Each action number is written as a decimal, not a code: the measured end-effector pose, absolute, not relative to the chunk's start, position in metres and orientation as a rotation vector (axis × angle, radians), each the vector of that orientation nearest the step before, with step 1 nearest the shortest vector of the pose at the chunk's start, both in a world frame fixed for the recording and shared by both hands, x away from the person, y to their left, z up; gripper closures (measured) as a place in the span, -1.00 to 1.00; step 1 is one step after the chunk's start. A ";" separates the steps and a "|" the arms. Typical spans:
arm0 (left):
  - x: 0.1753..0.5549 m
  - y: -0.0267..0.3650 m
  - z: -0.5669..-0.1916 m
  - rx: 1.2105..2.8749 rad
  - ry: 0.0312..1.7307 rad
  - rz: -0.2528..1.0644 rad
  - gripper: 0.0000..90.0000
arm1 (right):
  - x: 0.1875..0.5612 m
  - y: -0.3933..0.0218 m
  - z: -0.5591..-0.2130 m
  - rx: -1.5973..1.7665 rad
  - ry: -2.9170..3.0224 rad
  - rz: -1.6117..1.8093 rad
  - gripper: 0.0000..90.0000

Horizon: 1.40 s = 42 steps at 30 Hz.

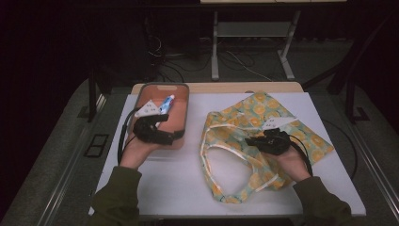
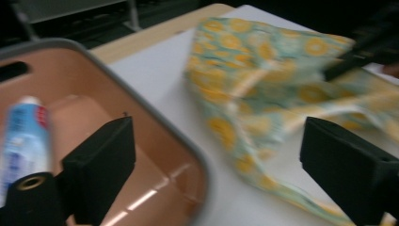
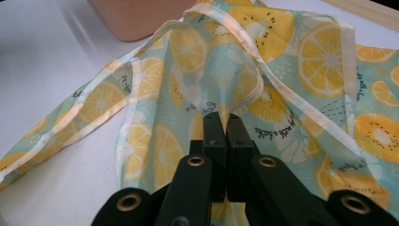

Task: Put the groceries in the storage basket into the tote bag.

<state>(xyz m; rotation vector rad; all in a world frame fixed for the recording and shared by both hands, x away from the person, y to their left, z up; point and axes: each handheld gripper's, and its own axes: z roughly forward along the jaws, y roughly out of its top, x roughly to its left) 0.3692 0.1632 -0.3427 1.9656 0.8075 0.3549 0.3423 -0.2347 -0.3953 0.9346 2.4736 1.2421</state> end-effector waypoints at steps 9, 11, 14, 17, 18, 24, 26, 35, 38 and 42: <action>0.440 0.170 -0.357 2.006 0.942 0.413 -0.49 | 0.342 -0.238 -0.393 0.937 2.466 1.260 0.98; 0.453 0.174 -0.364 2.010 0.985 0.421 -0.49 | 0.342 -0.238 -0.394 0.934 2.467 1.262 0.98; 0.468 0.179 -0.373 2.017 1.034 0.439 -0.44 | 0.342 -0.237 -0.394 0.932 2.470 1.262 0.98; 0.481 0.182 -0.385 2.068 1.097 0.458 -0.44 | 0.342 -0.238 -0.394 0.929 2.470 1.267 0.98; 0.484 0.182 -0.389 2.075 1.113 0.460 -0.44 | 0.342 -0.238 -0.394 0.931 2.469 1.266 0.98; 0.494 0.181 -0.406 2.161 1.204 0.457 -0.44 | 0.341 -0.240 -0.392 0.933 2.464 1.273 0.98; 0.495 0.180 -0.409 2.191 1.245 0.483 -0.45 | 0.341 -0.240 -0.393 0.933 2.463 1.275 0.98; 0.500 0.177 -0.419 2.304 1.319 0.507 -0.33 | 0.341 -0.239 -0.393 0.929 2.469 1.277 0.98; 0.500 0.179 -0.418 2.284 1.327 0.475 -0.19 | 0.341 -0.239 -0.393 0.930 2.469 1.276 0.98; 0.500 0.177 -0.423 2.330 1.315 0.394 -0.07 | 0.341 -0.240 -0.393 0.930 2.468 1.276 0.98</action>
